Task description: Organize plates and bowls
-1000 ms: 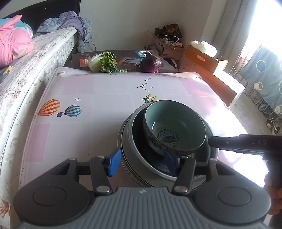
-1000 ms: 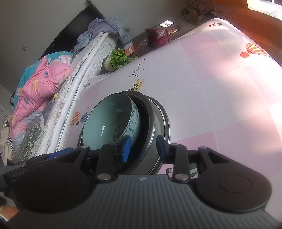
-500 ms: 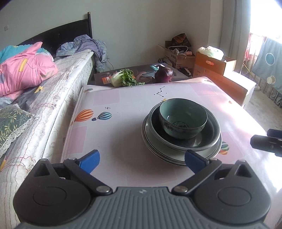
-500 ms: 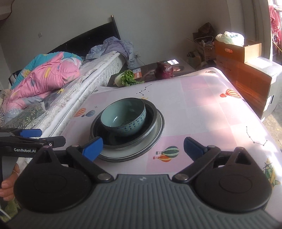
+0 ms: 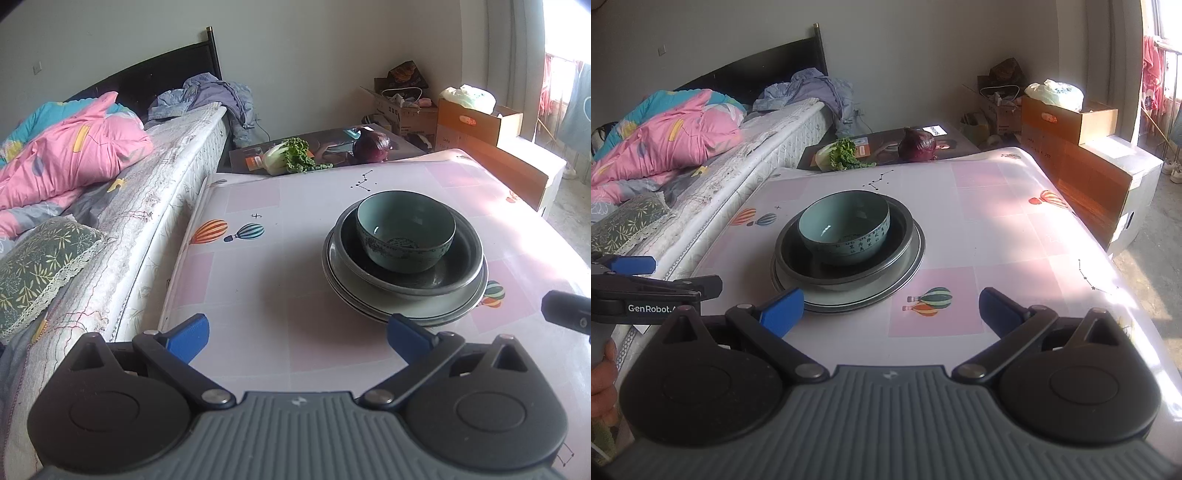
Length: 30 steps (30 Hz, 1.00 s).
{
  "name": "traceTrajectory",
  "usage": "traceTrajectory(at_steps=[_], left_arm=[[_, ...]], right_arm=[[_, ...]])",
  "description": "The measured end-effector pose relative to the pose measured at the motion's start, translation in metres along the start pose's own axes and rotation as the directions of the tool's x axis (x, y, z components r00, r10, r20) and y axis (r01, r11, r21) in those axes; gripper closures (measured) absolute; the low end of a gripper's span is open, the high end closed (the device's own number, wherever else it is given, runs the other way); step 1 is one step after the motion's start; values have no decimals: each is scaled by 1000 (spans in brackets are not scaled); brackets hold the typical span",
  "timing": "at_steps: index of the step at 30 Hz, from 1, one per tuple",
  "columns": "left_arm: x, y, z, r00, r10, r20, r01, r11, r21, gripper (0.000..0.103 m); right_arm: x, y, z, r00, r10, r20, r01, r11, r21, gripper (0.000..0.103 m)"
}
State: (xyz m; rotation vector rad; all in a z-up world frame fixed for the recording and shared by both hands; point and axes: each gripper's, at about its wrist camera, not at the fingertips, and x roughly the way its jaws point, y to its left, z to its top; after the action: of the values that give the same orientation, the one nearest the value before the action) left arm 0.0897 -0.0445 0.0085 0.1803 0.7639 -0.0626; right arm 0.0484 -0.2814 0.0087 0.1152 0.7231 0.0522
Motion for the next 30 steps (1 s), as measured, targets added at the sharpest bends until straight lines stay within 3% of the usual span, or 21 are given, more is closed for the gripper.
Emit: traceTrajectory(at_steps=[5, 30], left_arm=[[5, 4, -1, 996, -69, -58, 65, 996, -61, 0], [9, 14, 4, 993, -81, -90, 67, 986, -152, 0]], right_arm=[[7, 3, 0, 1000, -1, -24, 2, 1000, 20, 1], [23, 7, 6, 998, -13, -62, 14, 1000, 21, 1]])
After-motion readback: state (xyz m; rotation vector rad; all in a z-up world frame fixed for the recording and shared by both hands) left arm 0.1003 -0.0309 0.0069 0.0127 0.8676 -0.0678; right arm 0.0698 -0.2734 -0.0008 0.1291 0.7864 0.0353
